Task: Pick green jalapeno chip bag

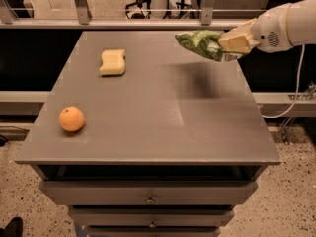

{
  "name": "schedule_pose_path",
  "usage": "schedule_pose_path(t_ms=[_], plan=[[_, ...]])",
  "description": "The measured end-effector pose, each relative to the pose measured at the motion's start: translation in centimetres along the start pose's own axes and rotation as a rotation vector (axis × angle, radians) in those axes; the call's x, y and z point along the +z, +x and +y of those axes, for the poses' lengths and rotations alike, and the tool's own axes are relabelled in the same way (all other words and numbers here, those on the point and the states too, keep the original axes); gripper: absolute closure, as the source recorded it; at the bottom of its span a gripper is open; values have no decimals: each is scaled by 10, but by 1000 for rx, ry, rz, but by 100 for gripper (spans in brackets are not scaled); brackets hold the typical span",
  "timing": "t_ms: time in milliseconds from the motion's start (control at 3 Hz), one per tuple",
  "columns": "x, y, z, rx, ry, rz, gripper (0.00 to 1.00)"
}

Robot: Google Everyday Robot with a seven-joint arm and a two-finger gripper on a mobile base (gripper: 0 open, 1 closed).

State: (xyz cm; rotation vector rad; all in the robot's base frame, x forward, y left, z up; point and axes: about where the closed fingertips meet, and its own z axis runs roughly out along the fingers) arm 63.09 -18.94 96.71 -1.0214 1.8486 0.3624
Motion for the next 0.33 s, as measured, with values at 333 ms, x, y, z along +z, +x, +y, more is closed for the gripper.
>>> schedule_pose_path(t_ms=[333], plan=[[-34, -40, 4, -28, -25, -119, 100]])
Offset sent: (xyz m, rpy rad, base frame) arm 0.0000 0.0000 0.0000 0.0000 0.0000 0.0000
